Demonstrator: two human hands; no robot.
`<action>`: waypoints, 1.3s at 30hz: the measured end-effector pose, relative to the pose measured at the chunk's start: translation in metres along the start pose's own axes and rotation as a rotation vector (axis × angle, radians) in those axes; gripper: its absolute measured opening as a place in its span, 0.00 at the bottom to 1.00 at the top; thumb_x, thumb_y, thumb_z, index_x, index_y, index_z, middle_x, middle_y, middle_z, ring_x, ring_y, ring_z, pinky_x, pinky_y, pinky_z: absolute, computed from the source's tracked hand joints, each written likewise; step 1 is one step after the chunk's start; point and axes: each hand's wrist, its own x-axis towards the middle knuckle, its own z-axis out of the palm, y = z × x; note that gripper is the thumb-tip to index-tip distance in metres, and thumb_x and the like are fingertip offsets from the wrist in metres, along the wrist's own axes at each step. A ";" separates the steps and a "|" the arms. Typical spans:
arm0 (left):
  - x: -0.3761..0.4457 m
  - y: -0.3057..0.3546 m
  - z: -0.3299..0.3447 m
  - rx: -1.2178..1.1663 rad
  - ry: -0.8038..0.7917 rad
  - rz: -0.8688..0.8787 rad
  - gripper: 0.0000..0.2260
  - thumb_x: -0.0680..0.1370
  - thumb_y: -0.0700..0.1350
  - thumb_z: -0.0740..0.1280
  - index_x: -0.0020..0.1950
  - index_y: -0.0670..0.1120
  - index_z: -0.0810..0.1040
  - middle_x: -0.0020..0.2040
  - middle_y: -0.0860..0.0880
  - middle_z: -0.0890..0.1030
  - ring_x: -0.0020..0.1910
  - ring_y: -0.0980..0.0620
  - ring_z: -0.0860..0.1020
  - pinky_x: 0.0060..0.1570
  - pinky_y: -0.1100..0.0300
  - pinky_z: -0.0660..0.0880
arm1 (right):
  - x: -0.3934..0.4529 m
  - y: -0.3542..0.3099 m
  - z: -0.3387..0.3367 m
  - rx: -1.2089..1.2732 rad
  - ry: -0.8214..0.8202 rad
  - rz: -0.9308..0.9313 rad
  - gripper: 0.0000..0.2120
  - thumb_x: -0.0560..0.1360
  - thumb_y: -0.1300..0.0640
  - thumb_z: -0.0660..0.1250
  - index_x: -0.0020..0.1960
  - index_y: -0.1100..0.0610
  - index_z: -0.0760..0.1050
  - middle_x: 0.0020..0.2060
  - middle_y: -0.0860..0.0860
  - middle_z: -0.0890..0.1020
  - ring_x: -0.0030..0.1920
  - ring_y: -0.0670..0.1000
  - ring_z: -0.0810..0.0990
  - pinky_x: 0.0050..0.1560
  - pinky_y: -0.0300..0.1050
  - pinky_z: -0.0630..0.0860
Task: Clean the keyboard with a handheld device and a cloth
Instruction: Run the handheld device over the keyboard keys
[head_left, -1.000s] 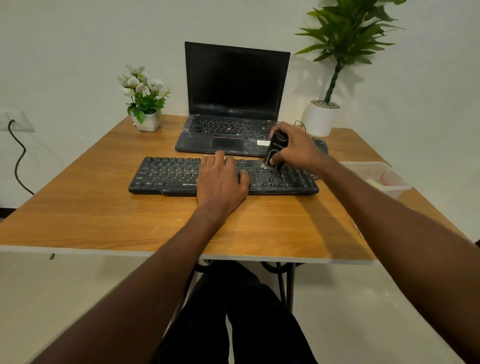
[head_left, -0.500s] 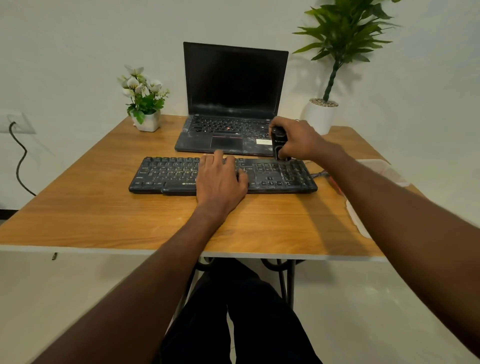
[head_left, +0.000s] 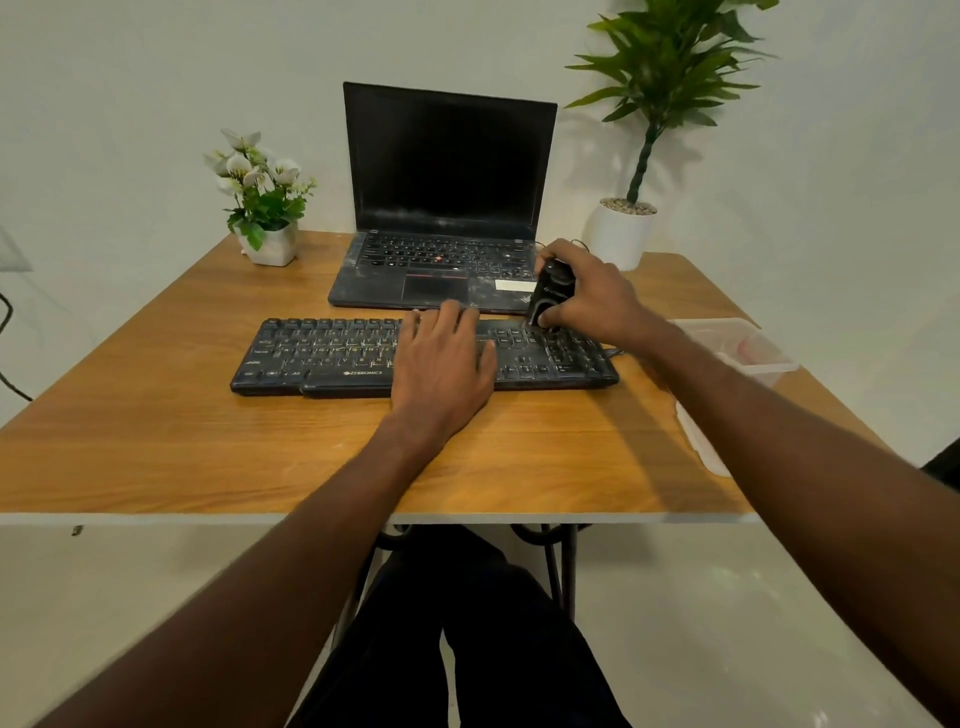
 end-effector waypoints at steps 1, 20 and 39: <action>0.002 0.008 0.002 -0.025 -0.016 0.012 0.23 0.86 0.58 0.58 0.75 0.46 0.74 0.69 0.46 0.77 0.69 0.46 0.75 0.78 0.41 0.64 | 0.001 -0.002 0.000 -0.017 -0.039 -0.023 0.31 0.69 0.63 0.79 0.67 0.50 0.70 0.55 0.48 0.76 0.52 0.48 0.76 0.37 0.23 0.69; 0.008 0.040 0.017 -0.013 -0.080 -0.013 0.24 0.84 0.57 0.55 0.67 0.44 0.81 0.64 0.45 0.79 0.67 0.43 0.75 0.79 0.39 0.59 | 0.025 0.005 -0.021 -0.245 -0.262 0.013 0.34 0.69 0.66 0.78 0.69 0.49 0.69 0.58 0.53 0.77 0.57 0.55 0.76 0.50 0.49 0.76; 0.008 0.040 0.017 0.016 -0.080 -0.040 0.23 0.82 0.55 0.55 0.64 0.42 0.81 0.63 0.43 0.79 0.65 0.43 0.76 0.78 0.40 0.61 | 0.021 -0.005 -0.013 -0.186 -0.164 0.060 0.33 0.70 0.67 0.76 0.70 0.50 0.70 0.63 0.56 0.77 0.60 0.56 0.76 0.51 0.48 0.76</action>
